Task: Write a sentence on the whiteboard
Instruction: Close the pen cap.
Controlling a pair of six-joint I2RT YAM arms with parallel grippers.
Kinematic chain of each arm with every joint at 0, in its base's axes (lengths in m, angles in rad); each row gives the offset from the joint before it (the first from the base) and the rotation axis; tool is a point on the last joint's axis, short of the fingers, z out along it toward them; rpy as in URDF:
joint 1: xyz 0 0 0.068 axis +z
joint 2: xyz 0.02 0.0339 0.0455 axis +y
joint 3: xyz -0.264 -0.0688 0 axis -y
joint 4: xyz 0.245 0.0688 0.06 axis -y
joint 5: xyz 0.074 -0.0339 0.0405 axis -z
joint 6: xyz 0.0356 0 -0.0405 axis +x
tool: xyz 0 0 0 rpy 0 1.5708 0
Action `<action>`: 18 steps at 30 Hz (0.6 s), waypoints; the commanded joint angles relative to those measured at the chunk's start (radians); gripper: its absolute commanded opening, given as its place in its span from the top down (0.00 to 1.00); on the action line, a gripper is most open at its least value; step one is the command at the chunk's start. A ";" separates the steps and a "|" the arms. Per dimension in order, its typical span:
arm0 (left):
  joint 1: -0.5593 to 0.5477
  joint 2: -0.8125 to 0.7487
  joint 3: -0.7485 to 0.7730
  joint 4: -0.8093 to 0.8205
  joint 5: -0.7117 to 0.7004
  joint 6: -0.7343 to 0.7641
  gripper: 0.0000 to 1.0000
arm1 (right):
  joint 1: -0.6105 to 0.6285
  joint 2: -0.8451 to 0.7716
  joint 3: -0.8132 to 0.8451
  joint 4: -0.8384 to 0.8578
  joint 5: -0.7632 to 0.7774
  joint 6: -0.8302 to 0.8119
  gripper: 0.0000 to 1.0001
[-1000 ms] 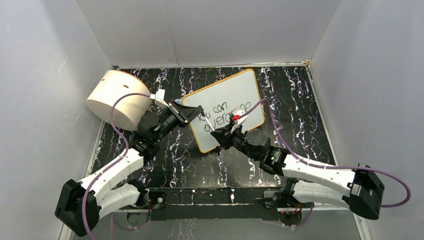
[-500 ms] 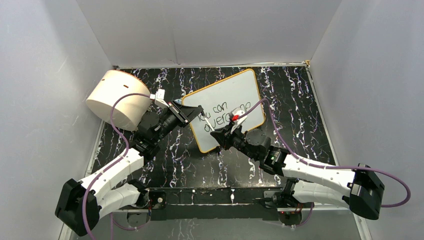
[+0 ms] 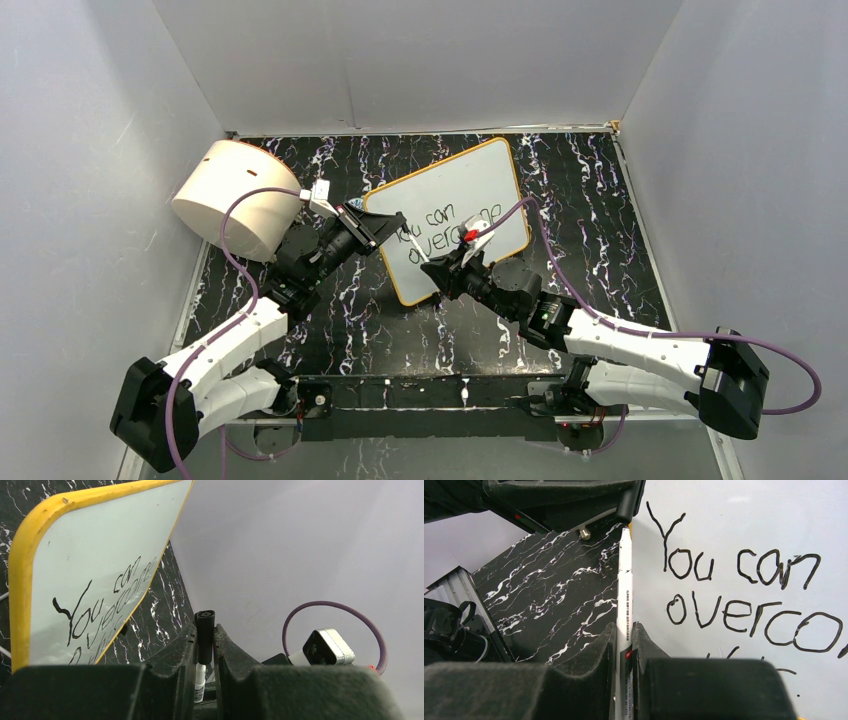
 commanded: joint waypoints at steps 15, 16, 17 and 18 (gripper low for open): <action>-0.008 0.009 0.009 0.044 0.020 0.033 1.00 | 0.006 -0.014 0.027 0.070 0.026 0.011 1.00; -0.009 0.009 0.009 0.043 0.020 0.038 1.00 | 0.006 -0.015 0.027 0.070 0.026 0.011 1.00; -0.010 0.011 0.009 0.043 0.019 0.041 1.00 | 0.006 -0.013 0.030 0.071 0.026 0.012 1.00; -0.011 0.013 0.010 0.043 0.019 0.041 1.00 | 0.006 -0.012 0.030 0.071 0.027 0.012 1.00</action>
